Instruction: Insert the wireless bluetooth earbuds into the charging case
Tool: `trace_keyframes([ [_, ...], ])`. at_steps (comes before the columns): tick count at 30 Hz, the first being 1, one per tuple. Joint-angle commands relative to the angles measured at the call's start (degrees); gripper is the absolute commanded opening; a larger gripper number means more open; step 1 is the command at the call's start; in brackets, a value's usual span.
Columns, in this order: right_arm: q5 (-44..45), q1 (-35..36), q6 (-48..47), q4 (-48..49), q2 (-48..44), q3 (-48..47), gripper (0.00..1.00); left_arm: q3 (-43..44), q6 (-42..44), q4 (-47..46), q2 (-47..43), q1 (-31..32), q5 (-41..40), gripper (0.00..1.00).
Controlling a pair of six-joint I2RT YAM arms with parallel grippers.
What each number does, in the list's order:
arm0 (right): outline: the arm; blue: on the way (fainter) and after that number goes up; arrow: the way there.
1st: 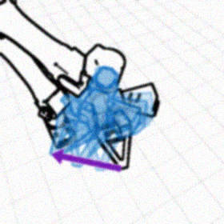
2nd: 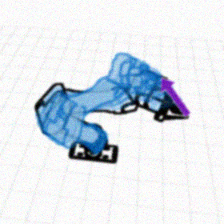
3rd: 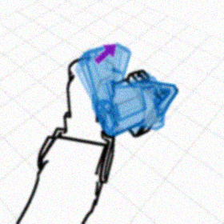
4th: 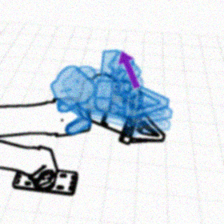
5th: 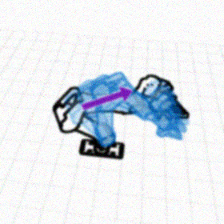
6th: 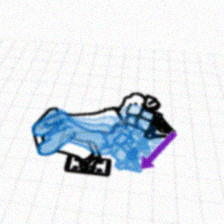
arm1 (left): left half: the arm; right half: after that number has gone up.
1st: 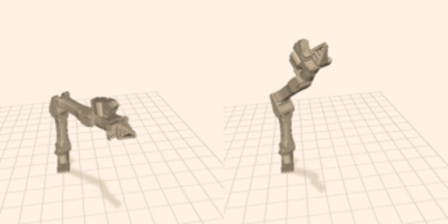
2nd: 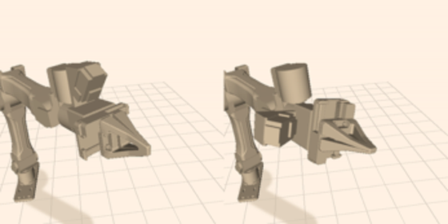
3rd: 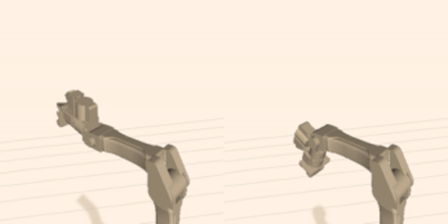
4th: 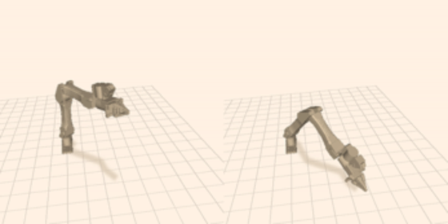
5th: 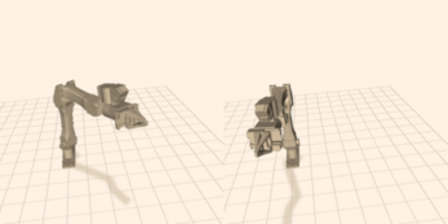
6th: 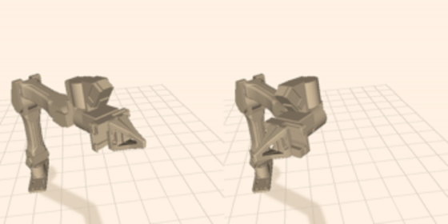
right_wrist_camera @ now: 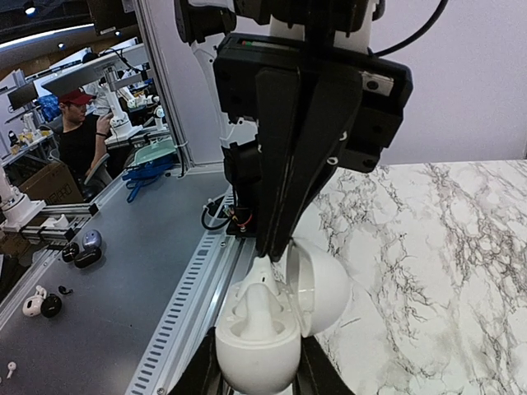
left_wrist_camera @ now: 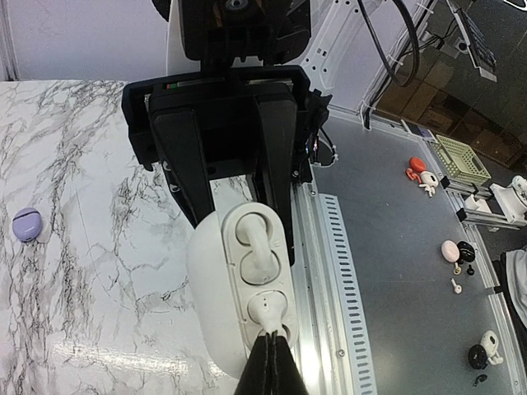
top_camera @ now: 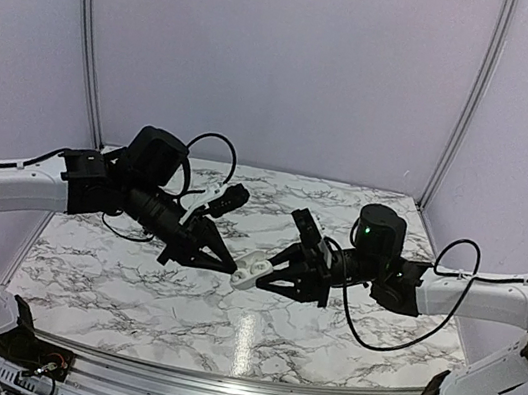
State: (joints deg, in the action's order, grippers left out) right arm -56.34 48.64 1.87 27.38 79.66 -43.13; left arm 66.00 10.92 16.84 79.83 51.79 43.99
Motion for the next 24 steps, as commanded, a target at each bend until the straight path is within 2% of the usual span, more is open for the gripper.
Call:
trace_keyframes([
  [1, -2.0, 1.2, -0.5, 2.0, 0.1, -2.8, 0.0, 2.2, 0.8, 2.9, 2.7, 1.4, -4.9, 0.0],
  [16, -1.0, 1.1, -0.3, 1.7, 0.3, -2.6, 0.0, 3.9, 2.4, 4.9, 3.6, 3.6, -13.1, 0.01],
  [24, 0.0, 1.0, -0.4, 1.9, 0.6, -1.4, 0.0, 3.9, 3.2, 4.8, -1.3, 2.6, -14.5, 0.25],
])
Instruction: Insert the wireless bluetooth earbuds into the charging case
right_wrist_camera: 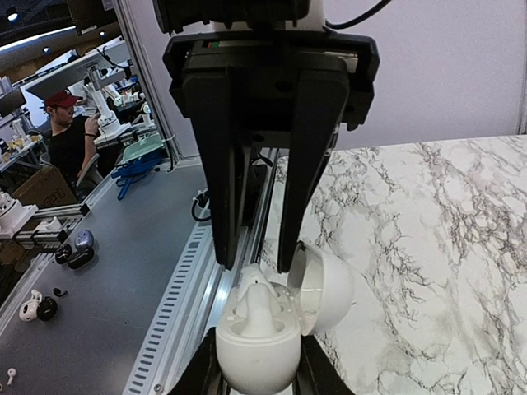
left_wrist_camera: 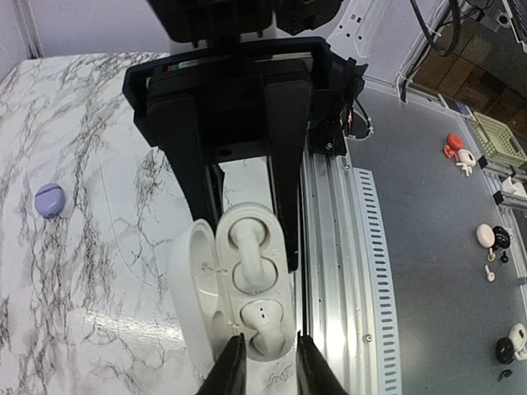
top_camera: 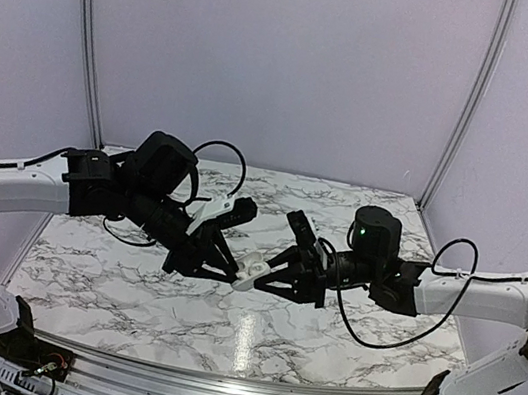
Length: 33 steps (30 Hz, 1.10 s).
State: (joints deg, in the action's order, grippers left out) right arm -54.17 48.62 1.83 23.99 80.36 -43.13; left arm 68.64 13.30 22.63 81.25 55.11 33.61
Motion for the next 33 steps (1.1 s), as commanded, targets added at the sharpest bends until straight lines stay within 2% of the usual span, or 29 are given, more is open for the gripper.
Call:
trace_keyframes([
  [1, -2.1, 1.0, -0.3, 5.3, 0.0, -1.4, 0.0, 1.2, 0.8, -1.0, -3.4, -1.0, -4.3, 0.27],
  [5, -1.9, 0.9, -0.1, 5.4, 0.1, -1.4, 0.0, 1.0, 1.2, -1.1, -5.9, -1.8, -5.9, 0.32],
  [10, -1.8, 0.9, 0.2, 5.5, 0.2, -1.5, 0.0, 0.0, 0.9, -1.7, -8.2, -3.0, -7.0, 0.34],
  [12, -1.7, 0.9, 0.3, 5.5, 0.3, -1.7, 0.0, -0.8, 1.1, -1.9, -8.3, -3.0, -7.3, 0.4],
  [14, -1.6, 0.9, 0.6, 5.9, 0.4, -1.9, 0.0, -1.5, 1.8, -2.0, -8.1, -2.9, -6.6, 0.53],
  [18, -1.0, 0.9, 1.1, 6.4, 0.4, -1.9, 0.0, -2.5, 1.6, -3.0, -7.5, -2.9, -3.8, 0.58],
  [21, -0.8, 0.5, 2.3, 7.3, 0.7, -1.9, 0.0, -3.1, 1.1, -4.8, -6.8, -2.2, -4.3, 0.56],
  [26, -1.8, 0.5, 2.8, 7.7, 1.4, -2.2, 0.0, -2.7, -0.6, -7.4, -4.6, -1.5, -3.6, 0.44],
  [33, -1.6, 0.5, 2.7, 7.2, 1.7, -2.5, 0.0, -1.8, 1.1, -7.5, -2.5, 1.2, -3.4, 0.36],
])
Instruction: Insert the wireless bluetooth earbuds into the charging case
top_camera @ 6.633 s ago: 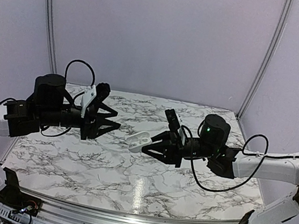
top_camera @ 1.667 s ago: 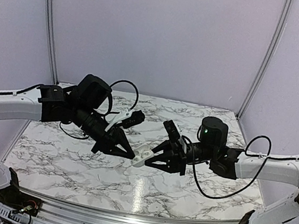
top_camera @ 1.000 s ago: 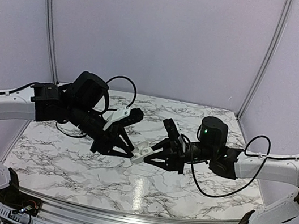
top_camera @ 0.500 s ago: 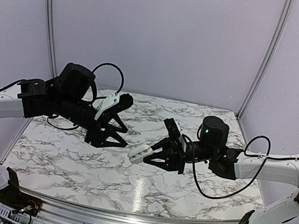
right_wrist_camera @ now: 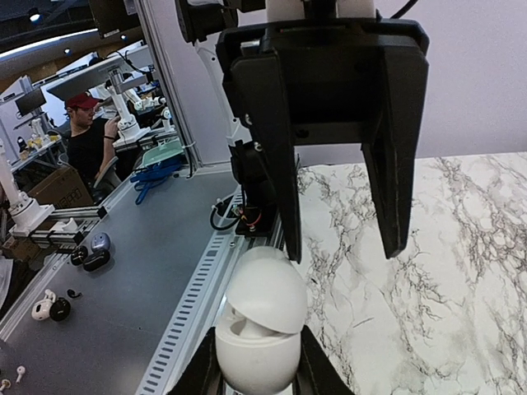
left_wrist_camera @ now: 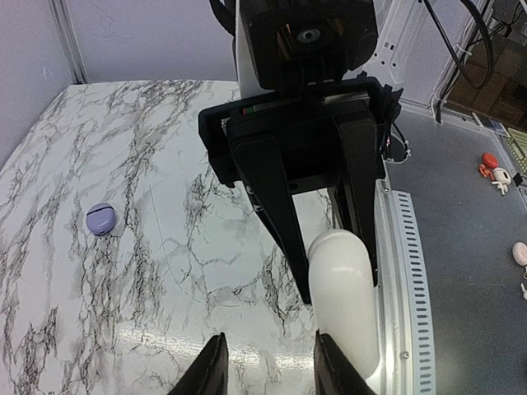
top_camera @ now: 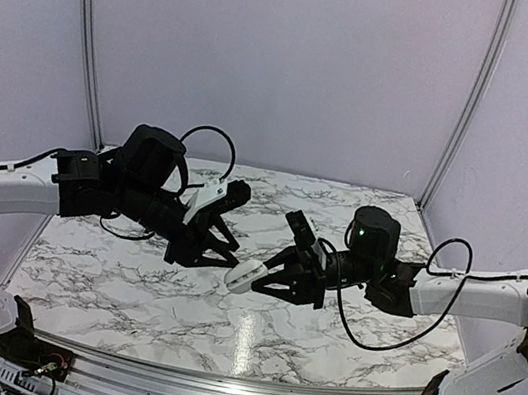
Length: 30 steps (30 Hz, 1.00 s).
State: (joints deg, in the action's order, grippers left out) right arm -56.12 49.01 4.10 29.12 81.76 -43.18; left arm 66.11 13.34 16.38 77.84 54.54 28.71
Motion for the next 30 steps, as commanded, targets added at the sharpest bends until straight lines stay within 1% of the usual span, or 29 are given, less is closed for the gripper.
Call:
trace_keyframes([
  [1, 0.6, 0.1, 0.5, 1.9, 0.3, -2.5, 0.0, 0.6, 1.2, -1.3, 1.0, 2.1, 1.6, 0.35],
  [5, 1.3, 0.0, 2.1, 3.0, 0.6, -2.2, 0.0, 0.5, 1.4, -1.1, 1.8, 3.4, 0.6, 0.31],
  [10, 2.8, -0.8, 6.2, 5.7, 1.7, -1.8, 0.0, 0.8, 1.7, -0.6, 2.8, 5.3, -4.1, 0.28],
  [12, 4.3, -1.0, 8.3, 6.2, 2.4, -2.0, 0.0, 1.0, 1.7, -0.5, 2.8, 5.9, -8.0, 0.28],
  [16, 6.9, -1.3, 12.1, 4.1, 4.3, -3.7, 0.0, 2.0, 2.0, 0.4, 3.8, 6.9, -18.6, 0.28],
  [21, 8.5, -2.0, 18.3, 7.1, 5.2, -3.5, 0.0, 2.6, 2.9, 0.8, 5.2, 7.9, -28.0, 0.25],
  [24, 9.5, -2.4, 21.8, 9.5, 5.6, -3.2, 0.0, 2.6, 3.2, 0.8, 6.0, 8.2, -30.0, 0.24],
  [30, 12.7, -2.4, 24.7, 10.6, 6.7, -3.4, 0.0, 3.5, 4.0, 0.8, 8.2, 10.5, -29.9, 0.2],
])
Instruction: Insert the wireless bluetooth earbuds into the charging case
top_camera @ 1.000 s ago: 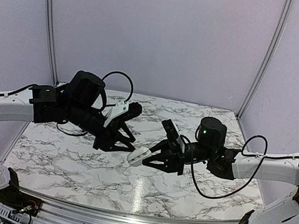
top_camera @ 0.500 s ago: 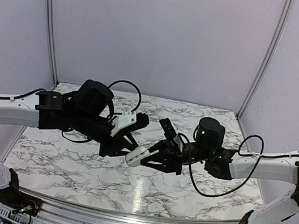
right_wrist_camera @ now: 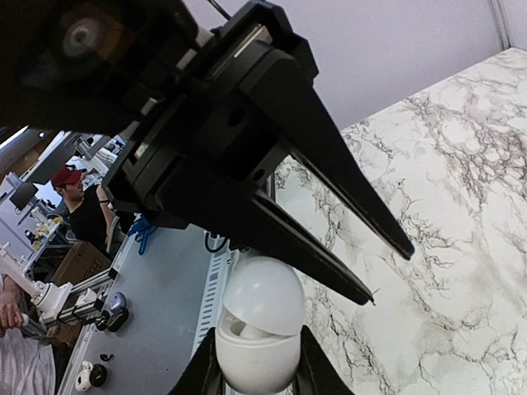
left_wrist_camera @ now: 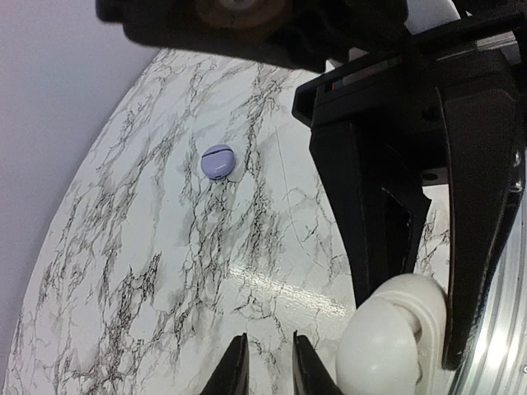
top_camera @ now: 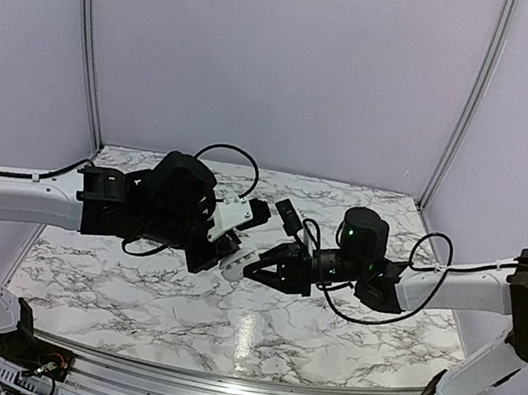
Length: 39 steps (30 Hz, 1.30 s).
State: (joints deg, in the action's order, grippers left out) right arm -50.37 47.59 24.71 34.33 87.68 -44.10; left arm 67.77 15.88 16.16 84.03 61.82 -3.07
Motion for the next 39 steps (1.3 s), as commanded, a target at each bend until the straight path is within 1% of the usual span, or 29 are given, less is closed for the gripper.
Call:
trace_keyframes([
  [1, 7.4, -1.0, 4.4, 5.3, 1.2, -2.6, 0.0, 2.0, 1.5, 1.0, 2.3, 3.7, 1.8, 0.19],
  [6, 8.8, -1.1, 4.9, 5.0, 1.7, -3.2, 0.0, 2.8, 2.1, 1.0, 3.6, 5.6, 2.9, 0.15],
  [10, 9.1, -1.6, 5.9, 6.9, 1.6, -2.8, 0.0, 2.6, 2.2, 1.0, 3.8, 6.0, 5.5, 0.14],
  [12, 8.6, -1.7, 5.2, 7.0, 1.6, -2.8, 0.0, 2.2, 2.0, 1.0, 3.2, 5.9, 5.4, 0.14],
  [15, 8.0, -1.7, 3.6, 6.0, 1.3, -2.3, 0.0, 1.4, 1.6, 1.1, 0.9, 4.0, 1.9, 0.19],
  [18, 7.3, -1.7, 2.1, 5.2, 0.9, -1.5, 0.0, 0.3, -0.9, 0.8, -2.7, -0.6, 2.9, 0.27],
  [21, 6.4, -1.7, 1.2, 5.2, 0.6, -0.3, 0.0, -1.1, -2.2, 0.1, -6.5, -4.0, 2.9, 0.32],
  [25, 6.0, -1.6, -0.7, 3.8, 0.4, 0.1, 0.0, -3.3, -3.1, -1.3, -10.3, -5.9, 8.8, 0.4],
  [27, 5.8, -1.6, -2.0, 3.0, 0.2, -0.1, 0.0, -4.2, -3.4, -2.3, -11.2, -5.9, 13.7, 0.43],
  [31, 4.9, -1.0, -4.9, 0.9, -0.2, -1.2, 0.0, -3.6, -4.4, -3.2, -10.0, -5.9, 20.4, 0.44],
  [35, 5.0, 0.0, -7.1, -1.2, -0.5, -2.3, 0.0, -2.3, -4.9, -3.5, -7.6, -5.8, 23.5, 0.44],
  [39, 4.6, 0.8, -8.2, -1.4, -1.0, -2.4, 0.0, -1.9, -5.1, -3.6, -6.0, -5.8, 21.7, 0.43],
])
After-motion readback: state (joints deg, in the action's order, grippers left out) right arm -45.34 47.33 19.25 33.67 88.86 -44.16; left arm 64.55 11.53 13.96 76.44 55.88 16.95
